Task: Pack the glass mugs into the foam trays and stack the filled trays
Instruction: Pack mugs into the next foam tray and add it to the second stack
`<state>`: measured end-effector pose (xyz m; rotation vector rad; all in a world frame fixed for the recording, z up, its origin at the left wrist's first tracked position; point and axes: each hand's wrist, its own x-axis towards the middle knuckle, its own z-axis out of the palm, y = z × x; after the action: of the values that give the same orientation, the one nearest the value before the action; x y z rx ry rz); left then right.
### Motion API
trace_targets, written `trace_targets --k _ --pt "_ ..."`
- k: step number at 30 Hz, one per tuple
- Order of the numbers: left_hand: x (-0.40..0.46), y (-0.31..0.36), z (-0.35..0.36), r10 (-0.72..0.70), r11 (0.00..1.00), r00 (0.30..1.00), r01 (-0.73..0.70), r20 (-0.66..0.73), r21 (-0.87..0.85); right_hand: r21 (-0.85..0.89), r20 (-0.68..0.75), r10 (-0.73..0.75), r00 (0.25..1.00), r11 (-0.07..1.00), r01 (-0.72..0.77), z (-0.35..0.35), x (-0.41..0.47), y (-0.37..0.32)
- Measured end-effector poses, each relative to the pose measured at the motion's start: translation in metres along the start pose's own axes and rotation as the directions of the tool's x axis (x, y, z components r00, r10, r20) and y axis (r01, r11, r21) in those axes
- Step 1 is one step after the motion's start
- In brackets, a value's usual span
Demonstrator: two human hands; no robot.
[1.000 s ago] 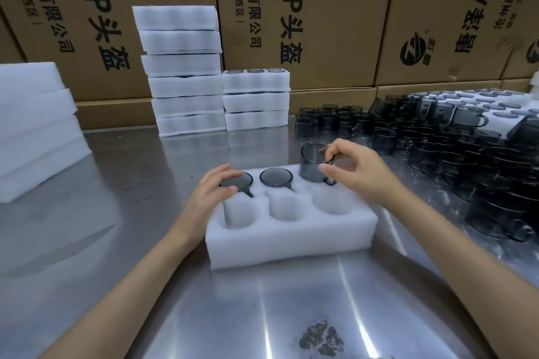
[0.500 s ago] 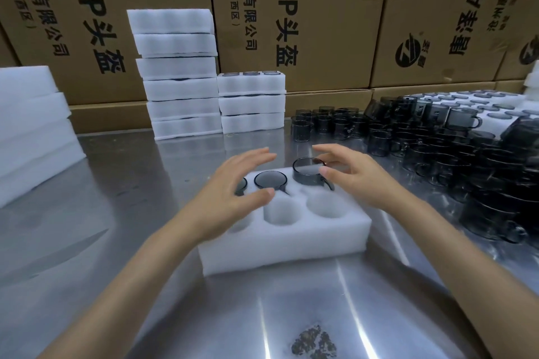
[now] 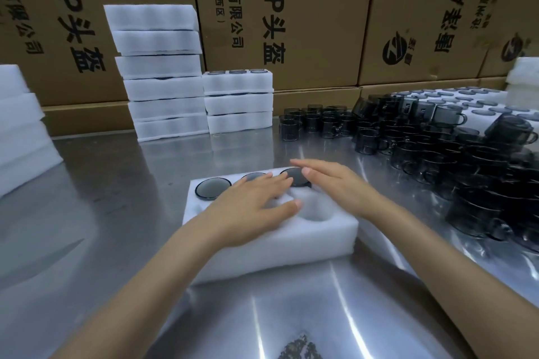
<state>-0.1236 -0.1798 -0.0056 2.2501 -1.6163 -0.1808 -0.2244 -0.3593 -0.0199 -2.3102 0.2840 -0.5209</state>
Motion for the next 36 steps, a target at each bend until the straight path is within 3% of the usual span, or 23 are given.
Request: trace_targets --k 1,3,5,8,12,15,20,23,36 --pt "-0.001 -0.001 0.001 0.000 1.000 1.000 0.000 -0.031 -0.016 -0.006 -0.083 -0.001 0.997 1.000 0.000 0.000 0.002 0.004" --pt "-0.003 -0.001 0.002 0.007 0.999 0.996 -0.011 -0.088 -0.048 -0.185 -0.283 0.002 0.959 0.981 -0.057 -0.004 0.009 0.016" --pt "-0.005 -0.002 0.004 0.014 0.998 0.992 -0.023 -0.124 -0.064 -0.370 -0.451 0.028 0.892 0.904 -0.216 -0.017 0.018 0.034" --pt "-0.006 -0.002 0.006 0.019 0.998 0.989 -0.027 -0.149 -0.052 -0.458 -0.571 0.142 0.809 0.762 -0.458 -0.043 0.036 0.057" --pt "-0.004 -0.004 0.007 0.011 0.997 0.987 -0.024 -0.160 -0.079 -0.486 -0.596 0.325 0.734 0.582 -0.652 -0.090 0.067 0.079" --pt "-0.004 -0.005 0.007 0.007 0.996 0.985 -0.022 -0.174 -0.085 -0.444 -0.574 0.522 0.630 0.449 -0.776 -0.119 0.083 0.097" --pt "-0.005 -0.004 0.008 0.012 0.994 0.983 -0.032 -0.184 -0.106 -0.407 -0.500 0.703 0.506 0.325 -0.854 -0.135 0.092 0.126" --pt "-0.004 -0.004 0.008 0.006 0.993 0.981 -0.028 -0.196 -0.111 -0.439 -0.487 0.706 0.514 0.311 -0.843 -0.137 0.097 0.134" --pt "-0.004 -0.003 0.008 -0.004 0.995 0.985 -0.013 -0.172 -0.099 -0.507 -0.420 0.621 0.662 0.444 -0.739 -0.109 0.102 0.114"
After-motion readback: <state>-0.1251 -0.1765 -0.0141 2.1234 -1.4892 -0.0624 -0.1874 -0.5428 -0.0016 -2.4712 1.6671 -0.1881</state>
